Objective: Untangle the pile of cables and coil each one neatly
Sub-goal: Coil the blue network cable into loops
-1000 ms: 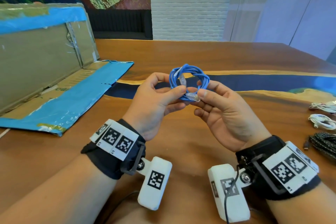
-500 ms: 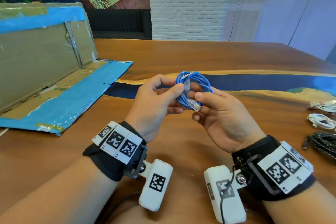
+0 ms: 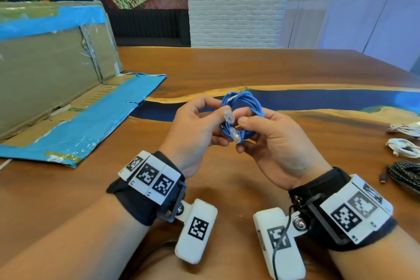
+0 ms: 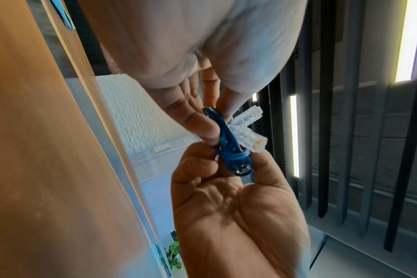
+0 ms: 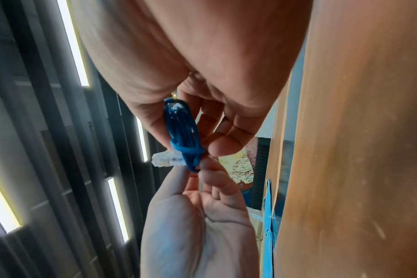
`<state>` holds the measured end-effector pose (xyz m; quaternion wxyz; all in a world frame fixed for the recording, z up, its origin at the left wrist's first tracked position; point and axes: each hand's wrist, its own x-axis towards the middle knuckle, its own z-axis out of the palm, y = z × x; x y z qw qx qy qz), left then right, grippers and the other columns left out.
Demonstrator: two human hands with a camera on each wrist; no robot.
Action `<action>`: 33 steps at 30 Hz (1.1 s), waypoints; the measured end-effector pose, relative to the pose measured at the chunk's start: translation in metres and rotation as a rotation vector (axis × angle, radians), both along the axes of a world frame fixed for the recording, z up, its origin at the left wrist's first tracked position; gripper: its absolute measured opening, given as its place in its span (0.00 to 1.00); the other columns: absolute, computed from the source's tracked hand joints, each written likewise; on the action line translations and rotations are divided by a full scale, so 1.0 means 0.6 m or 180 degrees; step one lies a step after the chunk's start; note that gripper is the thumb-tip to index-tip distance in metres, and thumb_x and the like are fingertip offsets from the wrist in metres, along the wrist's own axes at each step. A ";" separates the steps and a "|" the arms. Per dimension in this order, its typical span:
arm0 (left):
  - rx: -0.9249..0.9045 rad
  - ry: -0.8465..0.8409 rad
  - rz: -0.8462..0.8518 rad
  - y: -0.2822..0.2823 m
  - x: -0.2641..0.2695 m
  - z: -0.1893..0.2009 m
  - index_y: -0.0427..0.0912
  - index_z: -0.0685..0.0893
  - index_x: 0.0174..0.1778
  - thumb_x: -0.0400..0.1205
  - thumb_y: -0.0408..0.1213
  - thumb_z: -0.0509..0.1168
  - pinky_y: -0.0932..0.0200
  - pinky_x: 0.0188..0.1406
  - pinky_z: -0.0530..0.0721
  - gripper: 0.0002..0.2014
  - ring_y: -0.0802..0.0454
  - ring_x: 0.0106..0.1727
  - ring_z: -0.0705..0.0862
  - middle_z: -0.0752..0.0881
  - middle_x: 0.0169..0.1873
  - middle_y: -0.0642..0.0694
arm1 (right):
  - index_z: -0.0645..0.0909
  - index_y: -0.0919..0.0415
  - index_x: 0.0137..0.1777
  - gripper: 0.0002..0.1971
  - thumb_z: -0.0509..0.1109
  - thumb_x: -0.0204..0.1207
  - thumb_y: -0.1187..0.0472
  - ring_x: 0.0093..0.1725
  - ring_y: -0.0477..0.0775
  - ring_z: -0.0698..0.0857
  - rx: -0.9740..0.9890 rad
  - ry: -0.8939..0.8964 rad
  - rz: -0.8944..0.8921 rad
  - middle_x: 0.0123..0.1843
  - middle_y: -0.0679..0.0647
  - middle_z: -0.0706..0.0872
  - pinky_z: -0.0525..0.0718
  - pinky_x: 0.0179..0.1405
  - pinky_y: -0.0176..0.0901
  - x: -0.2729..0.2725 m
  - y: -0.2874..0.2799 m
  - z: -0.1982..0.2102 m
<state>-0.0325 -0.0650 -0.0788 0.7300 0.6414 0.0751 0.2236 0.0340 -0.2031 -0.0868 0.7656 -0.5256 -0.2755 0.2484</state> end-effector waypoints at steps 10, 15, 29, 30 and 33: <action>0.0475 -0.0112 0.0074 0.000 -0.005 0.006 0.40 0.84 0.46 0.84 0.31 0.71 0.55 0.29 0.87 0.03 0.44 0.36 0.91 0.89 0.46 0.38 | 0.89 0.63 0.54 0.12 0.73 0.75 0.57 0.37 0.50 0.84 0.0146 0.0460 -0.0095 0.43 0.58 0.88 0.78 0.24 0.38 0.012 0.000 -0.003; 0.0912 -0.0041 -0.0078 0.007 -0.011 0.013 0.45 0.91 0.55 0.79 0.28 0.75 0.50 0.46 0.90 0.12 0.50 0.49 0.92 0.94 0.51 0.47 | 0.89 0.63 0.55 0.11 0.73 0.77 0.58 0.39 0.51 0.86 0.0228 0.0723 -0.0329 0.46 0.58 0.89 0.81 0.24 0.36 0.021 -0.007 -0.001; 0.0905 0.0185 -0.0001 0.004 -0.008 0.004 0.46 0.94 0.48 0.78 0.45 0.77 0.52 0.41 0.87 0.08 0.51 0.47 0.91 0.94 0.46 0.49 | 0.89 0.63 0.58 0.16 0.74 0.74 0.56 0.44 0.51 0.89 0.0183 0.0606 -0.0152 0.47 0.58 0.90 0.85 0.30 0.38 0.015 -0.003 -0.006; 0.0806 0.0180 -0.0009 0.006 -0.007 0.005 0.44 0.95 0.47 0.79 0.46 0.75 0.53 0.40 0.86 0.10 0.52 0.46 0.90 0.94 0.46 0.46 | 0.89 0.63 0.57 0.15 0.74 0.73 0.56 0.46 0.52 0.90 0.0183 0.0568 -0.0137 0.47 0.58 0.90 0.85 0.29 0.38 0.015 -0.002 -0.007; 0.0536 0.0225 -0.0038 0.009 -0.006 0.009 0.41 0.95 0.46 0.77 0.53 0.72 0.57 0.37 0.83 0.17 0.52 0.43 0.87 0.94 0.46 0.41 | 0.87 0.65 0.55 0.14 0.74 0.72 0.57 0.45 0.53 0.89 0.0145 0.0429 -0.0070 0.46 0.58 0.89 0.83 0.29 0.40 0.014 -0.003 -0.008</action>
